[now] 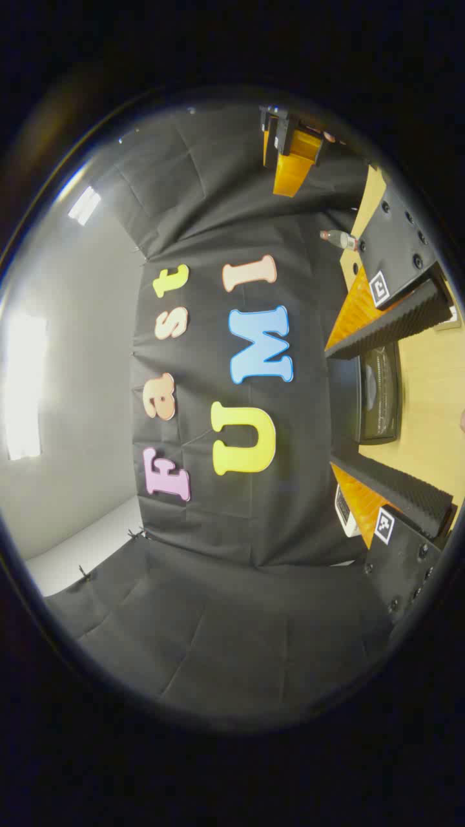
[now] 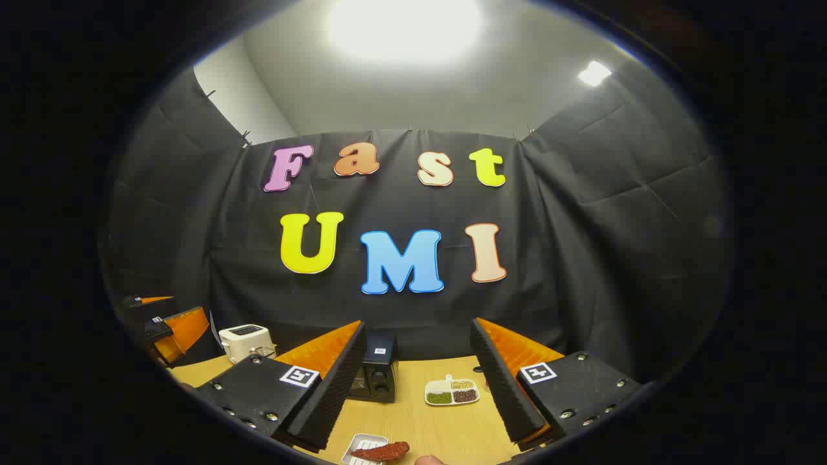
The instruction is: Open the electric oven with the left hand, put the food in, and close the electric oven.
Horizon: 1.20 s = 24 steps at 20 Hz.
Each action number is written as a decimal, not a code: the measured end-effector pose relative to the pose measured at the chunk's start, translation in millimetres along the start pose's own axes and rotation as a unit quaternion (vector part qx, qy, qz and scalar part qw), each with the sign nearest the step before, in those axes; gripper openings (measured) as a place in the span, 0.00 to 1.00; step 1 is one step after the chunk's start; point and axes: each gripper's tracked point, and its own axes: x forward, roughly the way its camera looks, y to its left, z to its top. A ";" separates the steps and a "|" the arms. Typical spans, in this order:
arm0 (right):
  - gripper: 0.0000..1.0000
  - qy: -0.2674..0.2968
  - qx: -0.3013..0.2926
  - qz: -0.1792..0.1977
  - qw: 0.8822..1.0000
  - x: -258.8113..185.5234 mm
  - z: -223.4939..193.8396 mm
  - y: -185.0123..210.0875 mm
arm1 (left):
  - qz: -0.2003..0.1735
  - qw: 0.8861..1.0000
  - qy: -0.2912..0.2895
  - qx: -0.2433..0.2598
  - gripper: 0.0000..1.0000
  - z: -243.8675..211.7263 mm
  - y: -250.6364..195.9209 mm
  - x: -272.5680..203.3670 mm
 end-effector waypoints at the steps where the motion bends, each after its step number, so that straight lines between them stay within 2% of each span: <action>1: 0.97 0.000 -0.001 0.001 1.000 -0.8 -1.3 -0.5 | 0.001 1.000 -0.001 0.001 0.90 1.2 -0.1 -2.2; 3: 0.97 0.003 -0.004 0.004 1.000 -1.8 -3.2 -0.8 | 0.004 1.000 -0.002 0.003 0.90 1.9 0.7 -4.1; 5: 0.97 0.005 -0.002 0.007 1.000 -2.1 -3.9 -1.2 | 0.006 1.000 0.000 0.004 1.00 0.8 1.1 -7.1; 6: 0.97 0.005 -0.002 0.009 1.000 -2.4 -3.9 -1.3 | 0.007 1.000 0.000 0.006 0.90 1.4 0.8 -8.5; 7: 0.97 0.005 -0.002 0.010 1.000 -3.3 -3.3 -2.4 | 0.008 1.000 0.000 0.007 0.97 2.4 1.0 -8.5; 9: 0.97 0.004 -0.003 0.012 1.000 -2.9 -2.5 -4.8 | 0.009 1.000 0.000 0.010 0.97 3.9 -0.1 -10.5; 10: 0.97 0.003 -0.003 0.013 1.000 -3.2 -2.2 -6.2 | 0.010 1.000 -0.001 0.011 0.90 4.1 -1.2 -11.2; 11: 0.97 0.003 -0.003 0.015 1.000 -3.1 -2.8 -7.6 | 0.010 1.000 -0.002 0.010 0.90 5.6 -3.3 -10.5; 12: 0.97 0.003 -0.003 0.016 1.000 -3.0 -3.2 -9.5 | 0.010 1.000 -0.004 0.010 0.97 6.1 -5.1 -10.6; 14: 0.97 0.005 -0.002 0.020 1.000 -3.0 -5.6 -12.6 | 0.008 1.000 -0.004 0.008 1.00 8.1 -12.5 -10.5; 15: 0.97 0.007 0.000 0.023 1.000 -3.0 -6.8 -15.3 | 0.007 1.000 -0.005 0.008 0.97 9.1 -16.8 -9.5; 19: 0.97 0.007 0.011 0.040 0.999 -4.1 -13.1 -22.7 | 0.009 1.000 -0.013 0.017 0.97 9.9 -27.5 1.0; 21: 0.97 0.004 0.009 0.042 0.999 -1.4 -18.6 -30.1 | 0.018 0.999 -0.019 0.030 1.00 12.8 -27.5 10.2; 22: 0.97 0.009 0.010 0.041 0.999 -0.1 -22.6 -33.8 | 0.020 0.999 -0.017 0.033 0.96 9.8 -26.9 16.6; 23: 0.97 0.015 0.014 0.041 0.999 0.3 -26.0 -35.1 | 0.018 0.999 -0.013 0.033 1.00 7.3 -29.1 23.5; 24: 0.97 0.017 0.018 0.040 0.999 1.4 -26.7 -36.2 | 0.018 0.999 -0.012 0.030 0.96 4.3 -30.3 31.1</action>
